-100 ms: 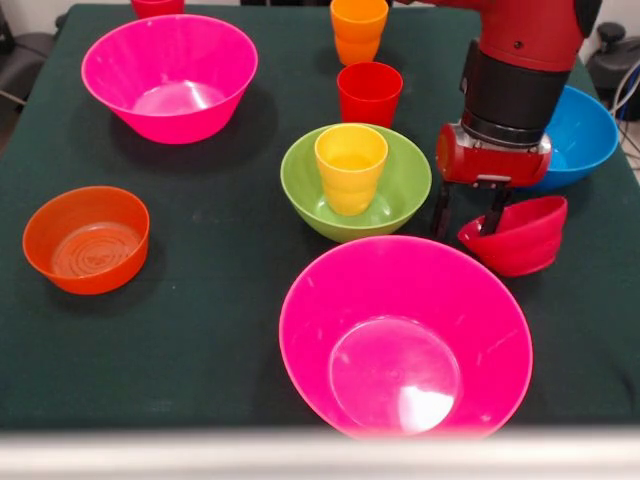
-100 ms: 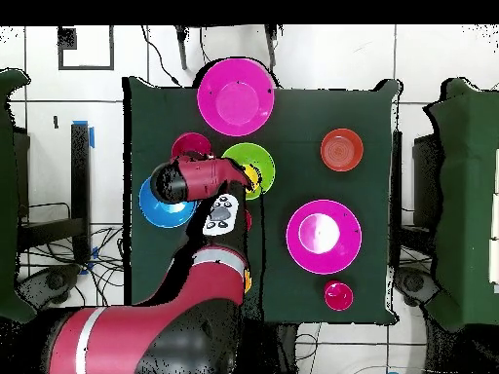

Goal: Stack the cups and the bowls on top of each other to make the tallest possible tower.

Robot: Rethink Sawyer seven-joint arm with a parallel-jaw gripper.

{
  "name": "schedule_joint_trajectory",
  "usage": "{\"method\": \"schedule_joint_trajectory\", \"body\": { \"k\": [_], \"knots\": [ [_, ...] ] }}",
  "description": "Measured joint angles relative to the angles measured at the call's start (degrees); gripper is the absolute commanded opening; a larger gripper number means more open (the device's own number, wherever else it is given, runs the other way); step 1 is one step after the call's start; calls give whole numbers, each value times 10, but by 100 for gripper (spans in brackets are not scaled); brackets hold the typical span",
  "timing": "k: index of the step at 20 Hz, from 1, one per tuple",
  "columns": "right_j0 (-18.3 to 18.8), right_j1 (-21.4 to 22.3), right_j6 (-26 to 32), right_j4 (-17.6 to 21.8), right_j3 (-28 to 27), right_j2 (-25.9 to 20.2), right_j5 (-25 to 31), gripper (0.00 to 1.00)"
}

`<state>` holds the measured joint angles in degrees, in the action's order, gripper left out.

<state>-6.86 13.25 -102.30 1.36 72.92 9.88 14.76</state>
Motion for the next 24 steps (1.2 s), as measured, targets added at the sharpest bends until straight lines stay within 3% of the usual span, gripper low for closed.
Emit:
{"method": "schedule_joint_trajectory", "body": {
  "k": [8,9,24],
  "knots": [
    [-16,-6,-23,-5,0,12,-3,100],
    [-18,-6,-27,-6,0,13,-4,0],
    [-54,0,-40,-44,-10,33,-3,0]
  ]
}}
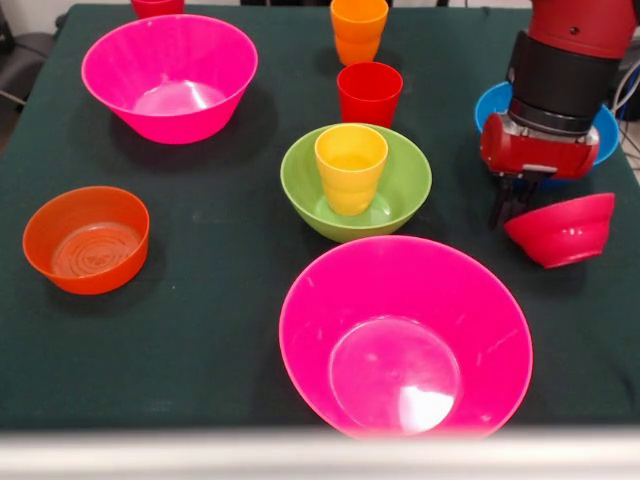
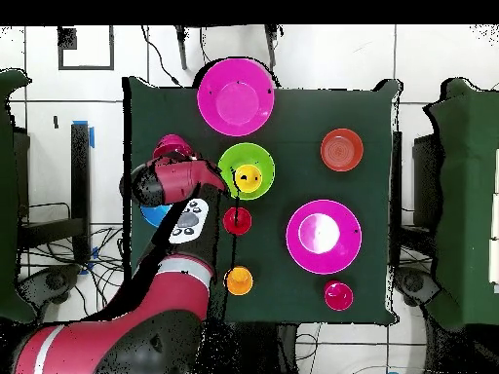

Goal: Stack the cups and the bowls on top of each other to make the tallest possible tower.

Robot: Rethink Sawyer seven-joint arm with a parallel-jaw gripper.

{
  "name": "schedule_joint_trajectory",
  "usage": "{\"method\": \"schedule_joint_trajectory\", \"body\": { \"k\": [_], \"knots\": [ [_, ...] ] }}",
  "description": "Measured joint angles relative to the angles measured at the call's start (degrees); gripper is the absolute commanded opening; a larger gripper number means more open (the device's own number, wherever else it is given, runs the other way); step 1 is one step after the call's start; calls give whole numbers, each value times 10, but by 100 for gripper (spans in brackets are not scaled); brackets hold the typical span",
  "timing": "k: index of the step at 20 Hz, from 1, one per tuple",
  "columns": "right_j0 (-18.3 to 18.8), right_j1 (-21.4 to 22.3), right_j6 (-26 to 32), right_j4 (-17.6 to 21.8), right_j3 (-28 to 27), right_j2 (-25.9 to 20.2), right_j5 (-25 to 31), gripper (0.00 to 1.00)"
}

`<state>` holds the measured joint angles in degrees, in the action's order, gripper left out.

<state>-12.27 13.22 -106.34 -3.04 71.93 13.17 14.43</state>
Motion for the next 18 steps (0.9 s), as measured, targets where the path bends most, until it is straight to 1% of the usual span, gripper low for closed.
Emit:
{"method": "schedule_joint_trajectory", "body": {
  "k": [3,7,12,14,18],
  "knots": [
    [-6,0,0,-7,-1,2,0,0],
    [-4,5,0,-8,-1,0,7,0],
    [28,30,0,-7,1,-3,46,0],
    [34,35,0,-7,1,-3,55,0],
    [60,53,0,-7,-4,-3,111,0]
  ]
}}
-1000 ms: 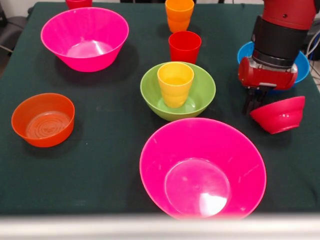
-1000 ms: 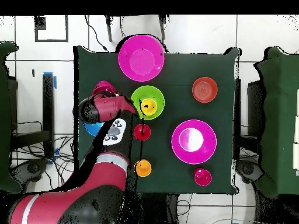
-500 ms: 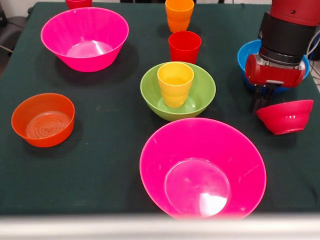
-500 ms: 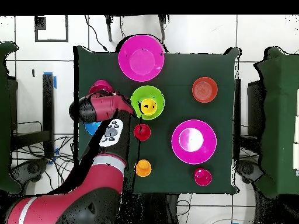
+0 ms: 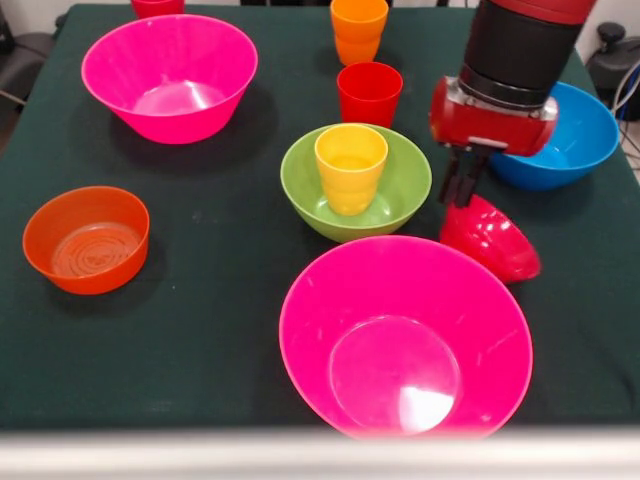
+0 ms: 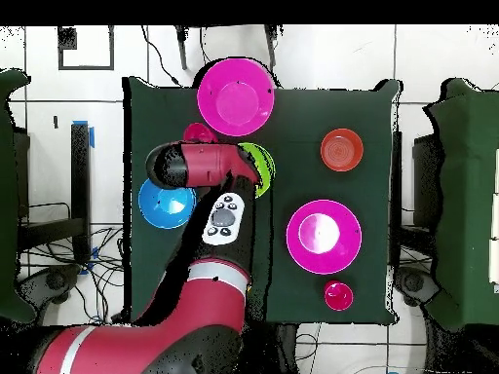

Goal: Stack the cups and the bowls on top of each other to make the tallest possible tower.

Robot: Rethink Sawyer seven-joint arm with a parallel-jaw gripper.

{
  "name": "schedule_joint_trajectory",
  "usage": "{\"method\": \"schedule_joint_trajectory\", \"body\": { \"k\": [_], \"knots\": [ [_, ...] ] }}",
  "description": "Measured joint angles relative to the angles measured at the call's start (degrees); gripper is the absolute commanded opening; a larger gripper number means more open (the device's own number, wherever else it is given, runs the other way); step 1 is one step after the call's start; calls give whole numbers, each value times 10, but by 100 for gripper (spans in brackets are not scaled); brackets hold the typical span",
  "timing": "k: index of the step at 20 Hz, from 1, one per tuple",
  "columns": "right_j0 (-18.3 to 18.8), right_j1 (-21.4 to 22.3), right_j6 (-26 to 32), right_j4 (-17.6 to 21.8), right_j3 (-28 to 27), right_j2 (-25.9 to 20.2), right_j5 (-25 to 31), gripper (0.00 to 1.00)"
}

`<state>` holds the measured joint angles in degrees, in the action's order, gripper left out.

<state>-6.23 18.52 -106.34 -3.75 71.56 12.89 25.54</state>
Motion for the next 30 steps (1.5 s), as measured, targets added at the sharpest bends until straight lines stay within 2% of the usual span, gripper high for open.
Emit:
{"method": "schedule_joint_trajectory", "body": {
  "k": [6,13,26,30],
  "knots": [
    [28,18,0,0,-20,-5,96,0],
    [51,27,0,0,-49,-22,156,0],
    [61,34,0,0,-65,-45,169,0],
    [69,42,0,-2,-58,-66,169,0]
  ]
}}
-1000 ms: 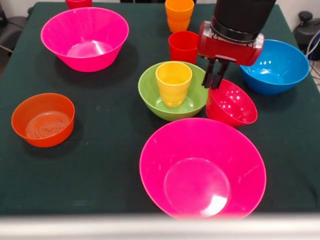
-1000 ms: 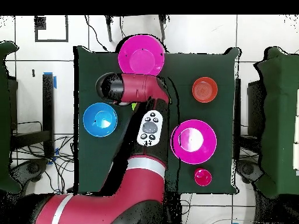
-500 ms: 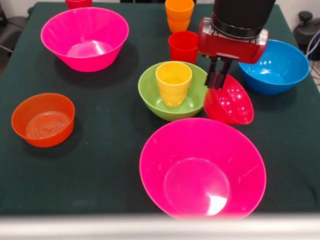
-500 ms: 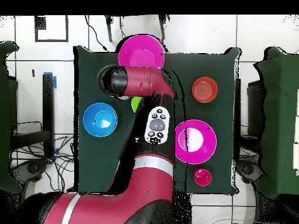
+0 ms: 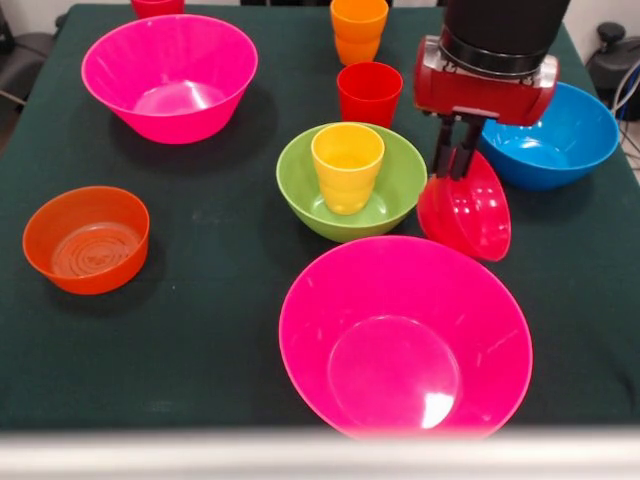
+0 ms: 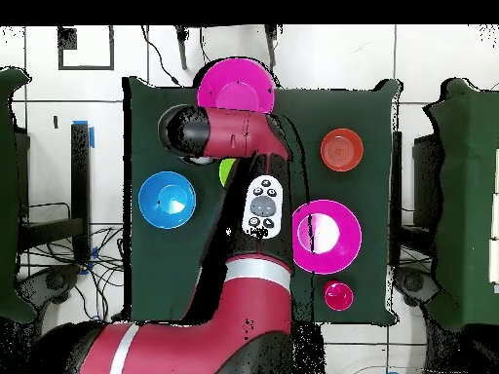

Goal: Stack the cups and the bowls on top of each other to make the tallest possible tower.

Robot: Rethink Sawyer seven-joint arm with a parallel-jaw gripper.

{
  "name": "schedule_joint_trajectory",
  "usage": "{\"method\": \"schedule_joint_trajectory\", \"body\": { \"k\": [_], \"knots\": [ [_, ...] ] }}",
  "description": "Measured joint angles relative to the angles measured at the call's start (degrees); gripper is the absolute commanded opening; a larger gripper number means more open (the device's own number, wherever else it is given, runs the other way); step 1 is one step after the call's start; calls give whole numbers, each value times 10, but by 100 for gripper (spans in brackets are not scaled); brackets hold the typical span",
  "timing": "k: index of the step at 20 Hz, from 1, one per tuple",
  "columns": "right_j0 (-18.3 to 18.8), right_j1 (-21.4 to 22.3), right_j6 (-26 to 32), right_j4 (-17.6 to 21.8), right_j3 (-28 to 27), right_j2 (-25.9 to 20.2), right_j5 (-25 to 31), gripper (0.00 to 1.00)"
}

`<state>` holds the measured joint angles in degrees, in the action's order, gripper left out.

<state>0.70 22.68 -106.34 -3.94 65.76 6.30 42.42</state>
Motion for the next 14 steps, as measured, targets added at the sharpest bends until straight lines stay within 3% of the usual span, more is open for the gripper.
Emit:
{"method": "schedule_joint_trajectory", "body": {
  "k": [14],
  "knots": [
    [80,49,0,-18,56,-125,0,0]
  ]
}}
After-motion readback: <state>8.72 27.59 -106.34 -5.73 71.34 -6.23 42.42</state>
